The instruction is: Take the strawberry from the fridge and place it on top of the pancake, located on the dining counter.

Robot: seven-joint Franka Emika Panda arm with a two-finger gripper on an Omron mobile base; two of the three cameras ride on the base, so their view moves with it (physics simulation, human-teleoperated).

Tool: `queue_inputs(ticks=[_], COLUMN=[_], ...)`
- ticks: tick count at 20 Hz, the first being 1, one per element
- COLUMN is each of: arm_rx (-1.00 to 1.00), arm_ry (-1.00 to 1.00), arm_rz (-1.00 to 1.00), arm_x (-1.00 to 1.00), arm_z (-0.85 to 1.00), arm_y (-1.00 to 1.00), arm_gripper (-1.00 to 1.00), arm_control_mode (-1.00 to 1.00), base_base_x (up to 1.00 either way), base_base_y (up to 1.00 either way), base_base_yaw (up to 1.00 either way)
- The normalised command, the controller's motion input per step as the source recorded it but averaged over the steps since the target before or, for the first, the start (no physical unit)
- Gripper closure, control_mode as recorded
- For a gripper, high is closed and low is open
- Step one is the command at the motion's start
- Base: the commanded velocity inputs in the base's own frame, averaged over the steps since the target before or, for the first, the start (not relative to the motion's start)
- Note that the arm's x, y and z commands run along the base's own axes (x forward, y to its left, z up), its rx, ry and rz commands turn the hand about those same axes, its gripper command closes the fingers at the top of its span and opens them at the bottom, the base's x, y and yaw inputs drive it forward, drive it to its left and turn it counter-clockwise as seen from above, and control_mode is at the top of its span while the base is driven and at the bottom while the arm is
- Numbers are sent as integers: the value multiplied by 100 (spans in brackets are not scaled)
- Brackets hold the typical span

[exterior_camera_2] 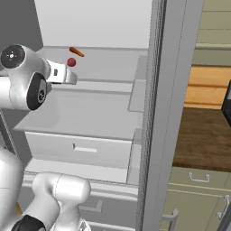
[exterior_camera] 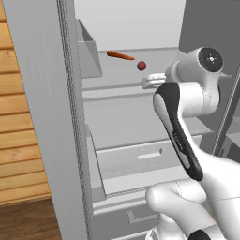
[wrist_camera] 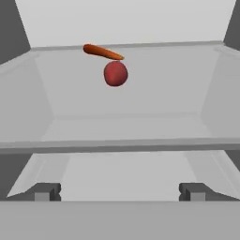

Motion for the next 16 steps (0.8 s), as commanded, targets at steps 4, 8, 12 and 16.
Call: queue_inputs(ticks=[4,8,12,16], arm_rx=[-1,-6,-9,-4], arm_ry=[0,-2,-3,0], arm_rz=[0,0,0,0], arm_x=[58,73,88,100], arm_z=[40,0,-31,0], arm_y=[26,22,-3,0], arm_gripper=[-100,-100,-100,-100], arm_control_mode=[-100,-100,-100,-100], base_base_x=[0,0,0,0], base_base_y=[0,0,0,0], base_base_yaw=[0,0,0,0])
